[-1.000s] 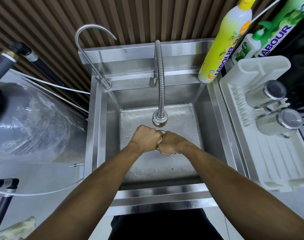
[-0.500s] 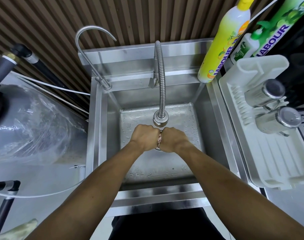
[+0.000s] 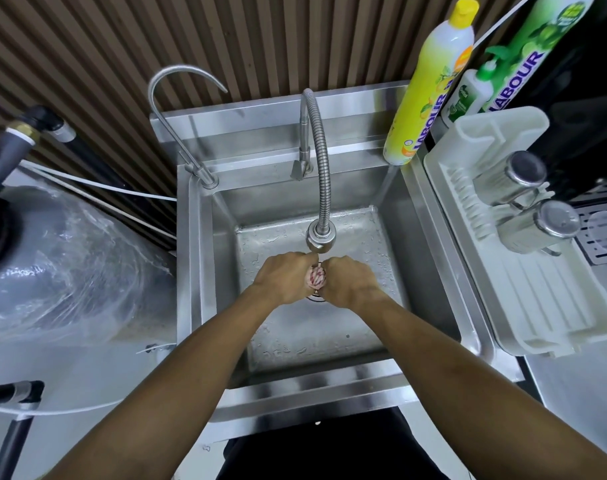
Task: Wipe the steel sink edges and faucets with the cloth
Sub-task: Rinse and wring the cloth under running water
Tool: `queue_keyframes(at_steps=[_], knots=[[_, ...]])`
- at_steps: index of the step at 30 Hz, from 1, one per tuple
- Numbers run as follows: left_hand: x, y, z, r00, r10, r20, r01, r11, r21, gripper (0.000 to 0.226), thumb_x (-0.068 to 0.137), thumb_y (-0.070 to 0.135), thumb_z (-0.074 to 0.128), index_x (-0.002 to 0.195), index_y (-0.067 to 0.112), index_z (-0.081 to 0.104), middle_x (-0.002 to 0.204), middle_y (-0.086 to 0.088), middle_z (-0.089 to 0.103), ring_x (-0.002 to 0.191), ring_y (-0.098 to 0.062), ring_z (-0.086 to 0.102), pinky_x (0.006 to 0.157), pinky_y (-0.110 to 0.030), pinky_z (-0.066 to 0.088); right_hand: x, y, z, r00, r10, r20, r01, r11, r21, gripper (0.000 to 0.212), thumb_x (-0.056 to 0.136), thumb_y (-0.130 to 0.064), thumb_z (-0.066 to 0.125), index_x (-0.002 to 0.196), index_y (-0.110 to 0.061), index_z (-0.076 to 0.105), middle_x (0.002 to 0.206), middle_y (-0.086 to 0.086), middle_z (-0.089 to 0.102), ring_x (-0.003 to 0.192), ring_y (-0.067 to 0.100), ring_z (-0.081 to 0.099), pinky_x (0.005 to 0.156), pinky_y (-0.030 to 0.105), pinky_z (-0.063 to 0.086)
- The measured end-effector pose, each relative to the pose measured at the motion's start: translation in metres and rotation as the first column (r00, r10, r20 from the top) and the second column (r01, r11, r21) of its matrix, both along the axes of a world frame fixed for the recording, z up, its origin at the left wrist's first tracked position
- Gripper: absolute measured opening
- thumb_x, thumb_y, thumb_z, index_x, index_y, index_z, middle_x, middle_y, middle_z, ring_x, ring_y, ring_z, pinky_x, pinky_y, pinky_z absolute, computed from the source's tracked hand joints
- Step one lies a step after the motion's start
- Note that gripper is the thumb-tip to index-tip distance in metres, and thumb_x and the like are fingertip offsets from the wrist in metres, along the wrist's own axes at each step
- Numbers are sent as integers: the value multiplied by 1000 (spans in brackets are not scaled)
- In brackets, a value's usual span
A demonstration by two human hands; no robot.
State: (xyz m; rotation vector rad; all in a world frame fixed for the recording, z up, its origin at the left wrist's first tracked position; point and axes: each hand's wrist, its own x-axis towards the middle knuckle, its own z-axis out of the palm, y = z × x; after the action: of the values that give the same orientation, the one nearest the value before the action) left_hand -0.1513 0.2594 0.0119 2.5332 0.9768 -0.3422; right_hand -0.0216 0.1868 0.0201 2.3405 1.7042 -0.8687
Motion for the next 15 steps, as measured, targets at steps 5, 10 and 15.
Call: queue_keyframes(at_steps=[5, 10, 15], knots=[[-20, -1, 2, 998, 41, 56, -37, 998, -58, 58, 83, 38, 77, 131, 28, 45, 122, 1, 65, 99, -27, 64, 75, -35, 46, -2, -23, -5, 920, -238, -313, 248, 969, -7, 31, 85, -42, 77, 107, -27, 62, 99, -4, 72, 90, 20, 68, 78, 34, 56], [-28, -13, -6, 995, 90, 32, -76, 948, -311, 50, 83, 43, 69, 125, 38, 44, 106, 5, 69, 93, -21, 65, 81, -40, 56, 3, -67, -1, 721, -459, -520, 511, 858, -50, 65, 67, -69, 81, 111, -26, 58, 97, -10, 70, 87, 11, 69, 68, 31, 57], [-5, -44, -11, 963, 233, 132, -130, 838, -530, 32, 84, 49, 69, 111, 42, 55, 96, 10, 67, 88, -13, 66, 87, -40, 56, 12, -122, 5, 529, -607, -593, 733, 679, -42, 68, 82, -85, 49, 108, -24, 61, 94, -3, 74, 88, 17, 72, 89, 49, 59]])
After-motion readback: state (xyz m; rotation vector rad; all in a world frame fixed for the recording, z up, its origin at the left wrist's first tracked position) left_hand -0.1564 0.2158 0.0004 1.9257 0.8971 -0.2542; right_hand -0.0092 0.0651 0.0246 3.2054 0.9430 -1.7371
